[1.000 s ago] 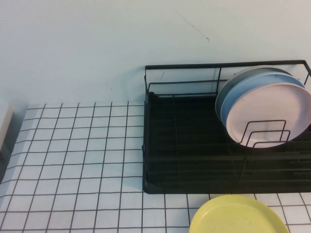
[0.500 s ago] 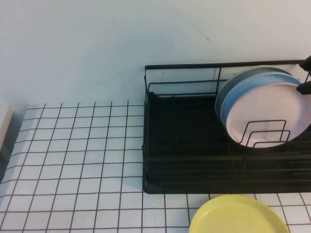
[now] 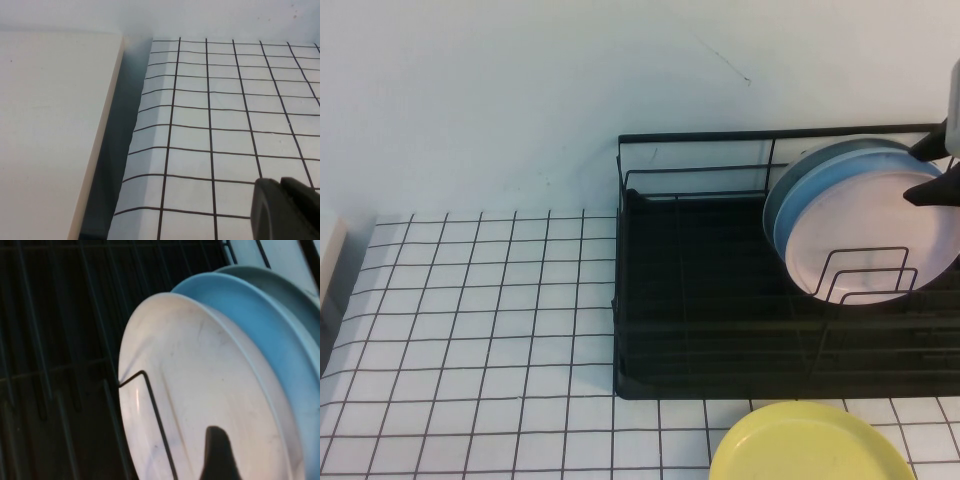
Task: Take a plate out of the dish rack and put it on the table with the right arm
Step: Grasp the plate from the shelf
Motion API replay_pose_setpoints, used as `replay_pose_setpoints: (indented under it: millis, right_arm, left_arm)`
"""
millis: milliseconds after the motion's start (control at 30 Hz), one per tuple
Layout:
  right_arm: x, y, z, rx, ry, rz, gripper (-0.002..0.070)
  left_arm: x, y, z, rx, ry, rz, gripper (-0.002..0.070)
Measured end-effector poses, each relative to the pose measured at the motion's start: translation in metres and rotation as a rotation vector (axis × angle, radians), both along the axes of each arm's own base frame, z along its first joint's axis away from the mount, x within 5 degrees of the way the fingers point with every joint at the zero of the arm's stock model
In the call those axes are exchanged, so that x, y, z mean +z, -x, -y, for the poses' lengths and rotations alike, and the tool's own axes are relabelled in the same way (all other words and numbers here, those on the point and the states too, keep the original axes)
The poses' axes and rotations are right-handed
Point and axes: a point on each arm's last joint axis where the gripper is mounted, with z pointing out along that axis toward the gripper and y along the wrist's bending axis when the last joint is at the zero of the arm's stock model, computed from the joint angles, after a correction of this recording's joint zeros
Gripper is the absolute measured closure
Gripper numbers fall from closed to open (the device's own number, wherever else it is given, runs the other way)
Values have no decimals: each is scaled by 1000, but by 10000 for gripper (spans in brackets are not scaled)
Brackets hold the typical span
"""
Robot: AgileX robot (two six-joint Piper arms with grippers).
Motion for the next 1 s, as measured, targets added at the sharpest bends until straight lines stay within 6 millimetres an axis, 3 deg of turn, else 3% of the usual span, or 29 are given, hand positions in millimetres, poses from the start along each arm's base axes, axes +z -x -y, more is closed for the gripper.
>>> replay_pose_setpoints:
  millis: [400,667,767,867,1000]
  right_arm:
    - [-24,-15,2,-34,-7,-24,295]
    - [-26,-18,3,-57,-5,-12,562]
    - [-19,-16,4,-71,-6,6,572]
    - [3,-6,3,-89,-16,40,574]
    - [51,20,2,-131,-36,120,576]
  left_arm:
    - [0,0,0,0,0,0,678]
    - [0,0,0,0,0,0,678]
    - [0,0,0,0,0,0,678]
    - [0,0,0,0,0,0,678]
    - [0,0,0,0,0,0,678]
